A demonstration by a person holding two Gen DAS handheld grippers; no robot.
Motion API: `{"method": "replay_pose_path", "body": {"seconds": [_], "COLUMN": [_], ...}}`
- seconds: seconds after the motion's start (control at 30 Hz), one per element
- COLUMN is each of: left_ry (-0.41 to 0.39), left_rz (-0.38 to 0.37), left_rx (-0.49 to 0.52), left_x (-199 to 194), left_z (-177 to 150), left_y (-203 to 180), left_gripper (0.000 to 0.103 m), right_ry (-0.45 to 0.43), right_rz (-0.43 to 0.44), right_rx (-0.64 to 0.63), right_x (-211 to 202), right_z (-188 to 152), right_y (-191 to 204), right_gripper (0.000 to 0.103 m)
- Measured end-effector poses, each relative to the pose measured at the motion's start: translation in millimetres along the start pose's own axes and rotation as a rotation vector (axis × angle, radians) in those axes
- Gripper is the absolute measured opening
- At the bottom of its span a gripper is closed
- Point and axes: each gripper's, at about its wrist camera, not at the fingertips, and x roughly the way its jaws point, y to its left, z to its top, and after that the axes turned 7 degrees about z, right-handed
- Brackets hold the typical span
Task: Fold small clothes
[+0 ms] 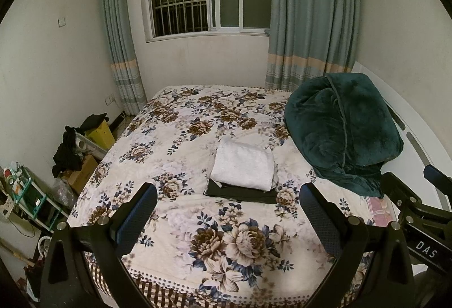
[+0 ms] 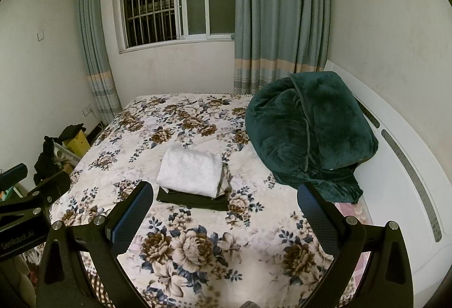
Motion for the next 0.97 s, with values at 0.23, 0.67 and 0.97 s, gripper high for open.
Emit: {"method": "replay_pose_path", "body": {"seconds": [0.23, 0.67, 0.97], "left_ry": [-0.001, -0.002, -0.015], "left_rz": [0.001, 0.001, 0.025], "left_rx": [0.001, 0.004, 0.016], "left_x": [0.0, -2.2, -14.1], "left_z": [-0.3, 0.2, 1.5], "left_y": [-0.5, -0.6, 2.3], "left_gripper": [0.103, 0.103, 0.103], "right_ry": [0.0, -0.001, -0.001], "right_rz": [0.001, -0.001, -0.004], "right_rx": [0.002, 0.004, 0.008], "right_x": [0.2, -0.8, -0.3], "right_z": [-0.4, -2.1, -2.8], "right_y": [0.5, 0.9, -0.6], "right_gripper": [0.103, 0.103, 0.103]}}
